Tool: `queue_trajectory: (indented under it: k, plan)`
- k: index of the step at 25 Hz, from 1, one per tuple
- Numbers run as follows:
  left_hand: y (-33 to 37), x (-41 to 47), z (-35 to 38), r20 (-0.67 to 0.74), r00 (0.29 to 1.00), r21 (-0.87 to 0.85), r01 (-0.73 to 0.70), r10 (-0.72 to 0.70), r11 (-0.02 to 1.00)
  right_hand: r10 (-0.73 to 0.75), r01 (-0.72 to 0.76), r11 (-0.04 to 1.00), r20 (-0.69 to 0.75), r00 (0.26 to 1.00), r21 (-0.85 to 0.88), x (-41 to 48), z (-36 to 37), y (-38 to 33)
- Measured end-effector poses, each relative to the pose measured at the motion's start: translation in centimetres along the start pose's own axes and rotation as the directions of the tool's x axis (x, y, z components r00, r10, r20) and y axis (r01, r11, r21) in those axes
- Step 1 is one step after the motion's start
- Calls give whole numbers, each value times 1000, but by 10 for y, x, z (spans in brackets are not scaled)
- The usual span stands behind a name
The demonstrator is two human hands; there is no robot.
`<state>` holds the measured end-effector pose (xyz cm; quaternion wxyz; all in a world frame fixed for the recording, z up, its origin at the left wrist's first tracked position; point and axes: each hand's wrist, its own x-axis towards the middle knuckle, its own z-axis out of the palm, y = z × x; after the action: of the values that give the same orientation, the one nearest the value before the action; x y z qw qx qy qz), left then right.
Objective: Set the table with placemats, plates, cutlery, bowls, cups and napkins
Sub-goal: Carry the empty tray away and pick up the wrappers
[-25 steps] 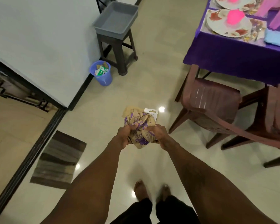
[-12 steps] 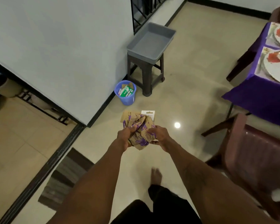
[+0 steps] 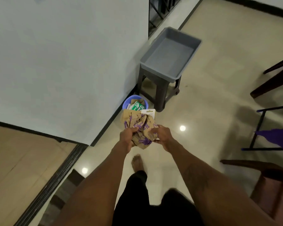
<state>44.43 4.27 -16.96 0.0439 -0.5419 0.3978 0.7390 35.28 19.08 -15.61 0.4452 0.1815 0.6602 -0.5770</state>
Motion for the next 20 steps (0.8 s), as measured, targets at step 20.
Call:
queue_trajectory:
  k: [20]
  plan:
    - [62,431,24,-193,978,105,-58,77,993,-24,27,987,18,1000,-161,434,74,-34]
